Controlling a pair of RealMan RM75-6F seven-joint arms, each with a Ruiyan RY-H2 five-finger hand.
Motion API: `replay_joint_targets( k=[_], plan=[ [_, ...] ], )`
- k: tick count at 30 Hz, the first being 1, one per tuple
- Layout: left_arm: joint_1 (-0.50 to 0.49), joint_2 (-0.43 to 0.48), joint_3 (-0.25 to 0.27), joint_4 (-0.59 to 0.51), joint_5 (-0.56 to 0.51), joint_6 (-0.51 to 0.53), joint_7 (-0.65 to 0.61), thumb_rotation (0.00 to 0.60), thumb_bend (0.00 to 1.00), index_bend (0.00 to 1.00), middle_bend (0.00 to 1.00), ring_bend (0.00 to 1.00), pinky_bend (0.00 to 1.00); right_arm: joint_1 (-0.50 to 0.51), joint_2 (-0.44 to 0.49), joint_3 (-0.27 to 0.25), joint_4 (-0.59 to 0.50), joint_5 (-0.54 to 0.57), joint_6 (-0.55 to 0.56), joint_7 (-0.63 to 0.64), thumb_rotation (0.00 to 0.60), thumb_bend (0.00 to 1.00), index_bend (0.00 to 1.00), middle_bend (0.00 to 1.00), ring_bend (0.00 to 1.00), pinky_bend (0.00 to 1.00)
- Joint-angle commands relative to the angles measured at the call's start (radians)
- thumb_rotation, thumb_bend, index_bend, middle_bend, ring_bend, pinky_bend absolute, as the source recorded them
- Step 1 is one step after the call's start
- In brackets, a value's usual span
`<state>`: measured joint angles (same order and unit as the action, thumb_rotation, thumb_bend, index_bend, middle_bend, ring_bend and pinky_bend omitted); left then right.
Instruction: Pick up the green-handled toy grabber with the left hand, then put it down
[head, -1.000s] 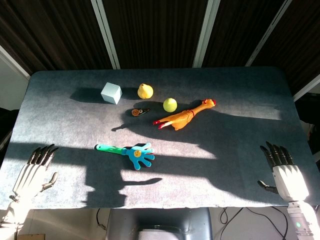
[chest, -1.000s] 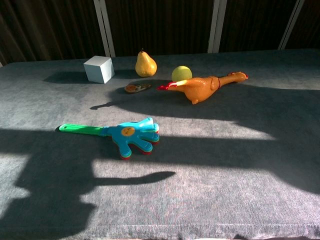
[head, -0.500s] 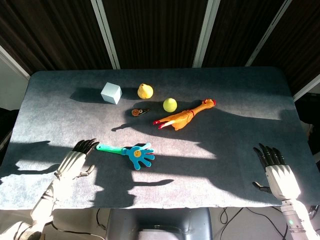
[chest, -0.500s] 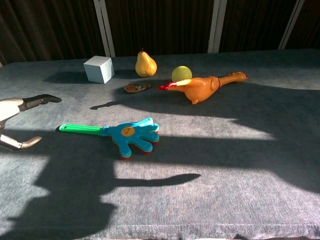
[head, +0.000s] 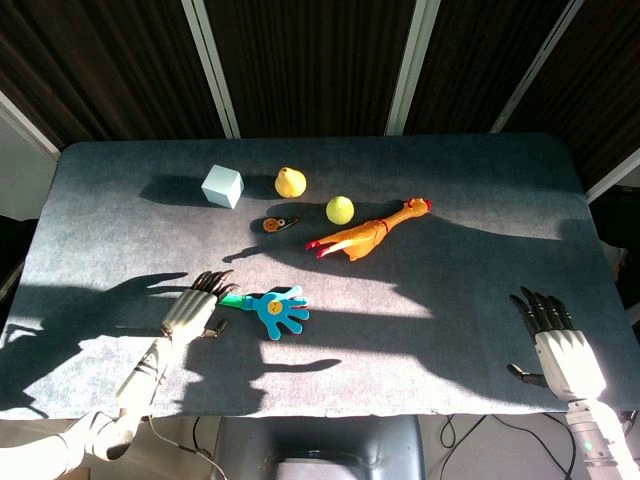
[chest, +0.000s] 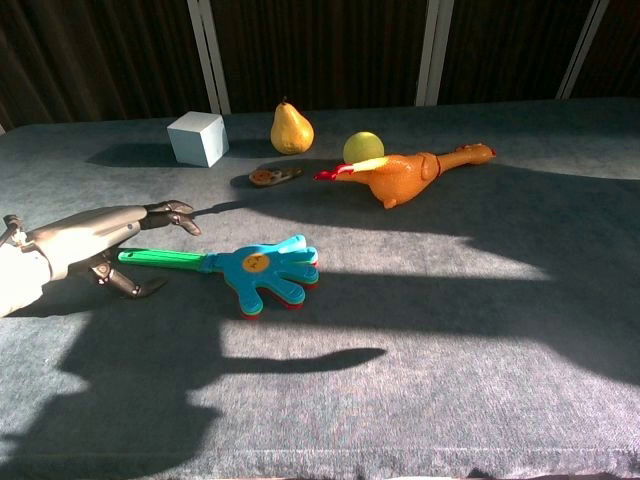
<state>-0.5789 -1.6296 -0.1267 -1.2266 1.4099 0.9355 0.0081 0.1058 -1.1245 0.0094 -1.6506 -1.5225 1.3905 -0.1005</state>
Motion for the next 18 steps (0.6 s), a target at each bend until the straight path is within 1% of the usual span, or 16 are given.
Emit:
replay_joint_targets(
  k=[1,9,13,18],
  plan=[
    [-0.012,-0.014,0.001,0.009,-0.007,-0.012,-0.003,0.600,0.40,0.24,0.00,0.00,0.00,0.000,0.003,0.000,-0.002,0.001,0.000,0.002,0.600,0.09,0.00,0.00,0.00,0.00],
    [-0.046,-0.055,-0.012,0.054,-0.037,-0.035,-0.002,0.600,0.40,0.26,0.00,0.00,0.00,0.001,0.012,-0.003,-0.007,-0.001,-0.006,0.013,0.600,0.09,0.00,0.00,0.00,0.00],
    [-0.057,-0.066,-0.012,0.065,-0.044,-0.041,-0.005,0.600,0.40,0.26,0.00,0.00,0.00,0.003,0.017,-0.001,-0.009,0.005,-0.009,0.021,0.600,0.09,0.00,0.00,0.00,0.00],
    [-0.070,-0.079,-0.010,0.074,-0.052,-0.051,-0.017,0.600,0.40,0.29,0.00,0.00,0.00,0.001,0.022,-0.002,-0.012,0.001,-0.004,0.030,0.600,0.09,0.00,0.00,0.00,0.00]
  ],
)
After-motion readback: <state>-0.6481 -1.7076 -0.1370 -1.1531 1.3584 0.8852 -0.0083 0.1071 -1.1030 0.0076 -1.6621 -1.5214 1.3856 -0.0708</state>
